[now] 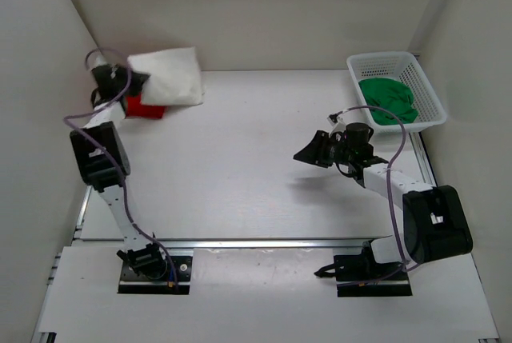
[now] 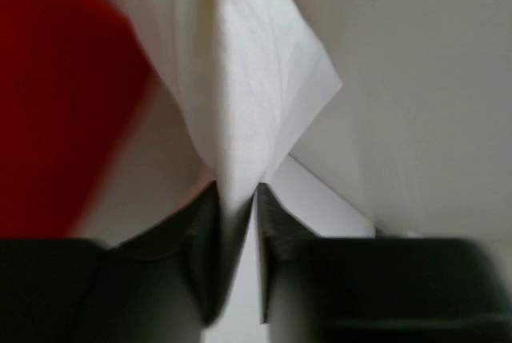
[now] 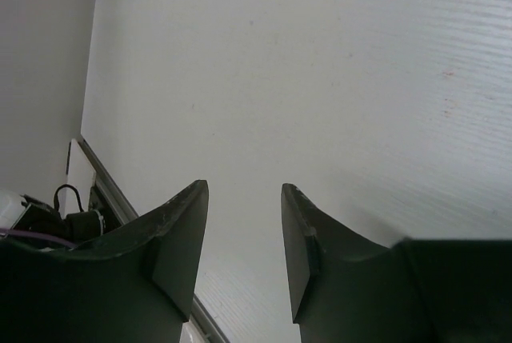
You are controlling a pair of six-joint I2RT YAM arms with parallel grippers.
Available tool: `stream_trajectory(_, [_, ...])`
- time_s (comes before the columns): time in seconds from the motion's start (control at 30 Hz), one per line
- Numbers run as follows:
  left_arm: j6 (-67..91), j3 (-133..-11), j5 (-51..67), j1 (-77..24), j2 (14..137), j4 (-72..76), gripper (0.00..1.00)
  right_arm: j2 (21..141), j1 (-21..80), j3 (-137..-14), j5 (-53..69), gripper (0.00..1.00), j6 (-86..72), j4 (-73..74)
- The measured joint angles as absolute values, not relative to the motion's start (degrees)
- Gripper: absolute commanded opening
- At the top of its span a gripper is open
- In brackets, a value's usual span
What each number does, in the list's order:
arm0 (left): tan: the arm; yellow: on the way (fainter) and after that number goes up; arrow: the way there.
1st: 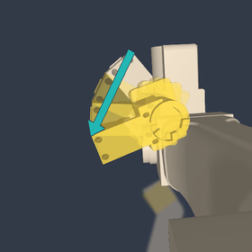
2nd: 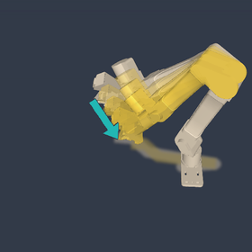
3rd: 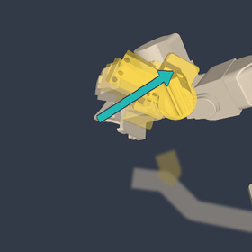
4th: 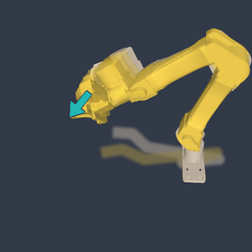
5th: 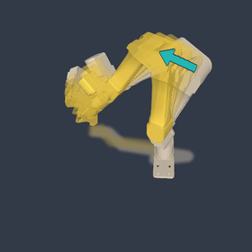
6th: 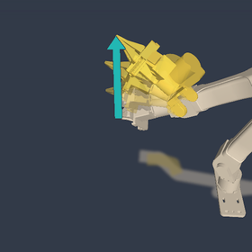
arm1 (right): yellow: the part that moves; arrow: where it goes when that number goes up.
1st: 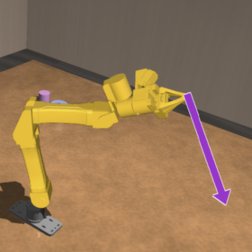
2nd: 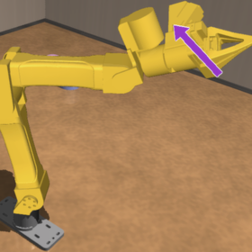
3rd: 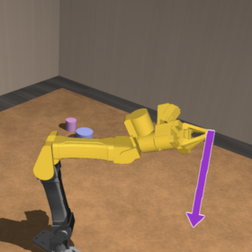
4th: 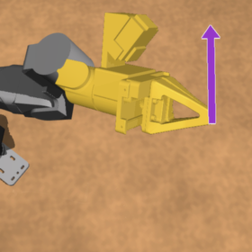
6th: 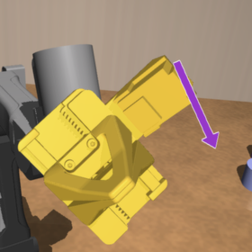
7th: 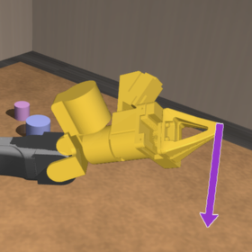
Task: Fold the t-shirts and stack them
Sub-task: Put the neatly folded tshirt into the corner of the board with the left arm, then grab crumpled tshirt from bin with the right arm
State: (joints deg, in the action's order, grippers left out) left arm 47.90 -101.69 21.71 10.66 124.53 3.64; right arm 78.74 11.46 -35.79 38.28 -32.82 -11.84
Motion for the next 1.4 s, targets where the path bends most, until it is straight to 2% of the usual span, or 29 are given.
stream_trajectory(0.03, [50.30,-93.08,20.53,14.90,121.93,8.05,0.63,79.07,11.81,-35.79,38.57,0.40,-32.80,-11.97])
stream_trajectory(0.07, [51.46,-87.00,19.92,17.78,120.18,10.33,0.80,79.24,12.12,-35.79,38.74,0.40,-32.80,-12.03])
stream_trajectory(0.1, [53.84,-79.94,18.94,20.78,118.56,14.17,0.86,79.46,12.58,-35.81,39.00,0.40,-32.77,-12.10])
stream_trajectory(0.17, [57.21,-70.81,17.58,24.67,117.40,17.06,0.89,79.77,13.39,-35.81,39.35,0.41,-32.75,-12.10])
stream_trajectory(0.23, [59.35,-65.60,16.86,25.93,117.36,18.33,0.93,79.85,13.96,-35.81,39.55,0.42,-32.73,-12.08])
stream_trajectory(0.27, [60.53,-63.61,16.91,25.89,116.99,19.38,0.99,79.85,14.26,-35.81,39.57,0.43,-32.67,-12.10])
stream_trajectory(0.43, [61.43,-58.59,14.31,24.69,108.09,19.75,0.99,79.85,14.83,-35.79,39.35,0.49,-32.60,-12.16])
stream_trajectory(0.53, [60.88,-56.47,11.79,24.16,101.73,19.81,0.99,79.83,15.49,-35.92,37.32,0.46,-32.36,-11.60])
stream_trajectory(0.63, [59.51,-54.04,8.64,22.74,96.60,19.92,0.98,80.23,16.97,-38.39,33.78,0.30,-31.16,-8.71])
stream_trajectory(0.7, [58.02,-52.60,6.55,19.86,93.97,19.49,0.99,81.69,17.76,-42.89,30.63,0.13,-30.04,-5.89])
stream_trajectory(0.77, [56.14,-51.88,5.15,15.42,92.03,18.61,0.99,83.96,18.00,-48.97,27.07,0.02,-28.60,-3.97])
stream_trajectory(0.83, [53.69,-51.83,3.73,9.34,90.54,17.50,0.98,86.35,16.99,-55.46,22.55,0.00,-26.87,-2.26])
stream_trajectory(0.93, [50.30,-51.83,2.35,-2.17,88.38,15.97,0.99,90.61,12.08,-65.21,16.73,0.06,-25.08,0.60])
stream_trajectory(1.07, [47.37,-51.33,3.70,-18.87,86.32,15.75,0.98,96.88,0.93,-74.87,9.58,0.22,-23.24,4.05])
stream_trajectory(1.13, [46.22,-49.43,4.80,-26.37,85.43,16.78,0.98,99.68,-4.51,-77.95,6.33,0.36,-22.06,6.33])
stream_trajectory(1.23, [44.34,-45.12,6.92,-35.86,84.73,17.58,0.99,103.37,-10.70,-81.80,-0.05,0.48,-19.18,10.68])
stream_trajectory(1.3, [43.92,-41.28,9.32,-39.86,84.73,18.81,0.86,107.22,-12.16,-86.61,-4.51,0.51,-16.27,14.46])
stream_trajectory(1.4, [43.46,-35.57,12.69,-42.09,84.60,19.49,0.80,113.99,-11.66,-94.61,-8.97,0.53,-12.60,18.28])
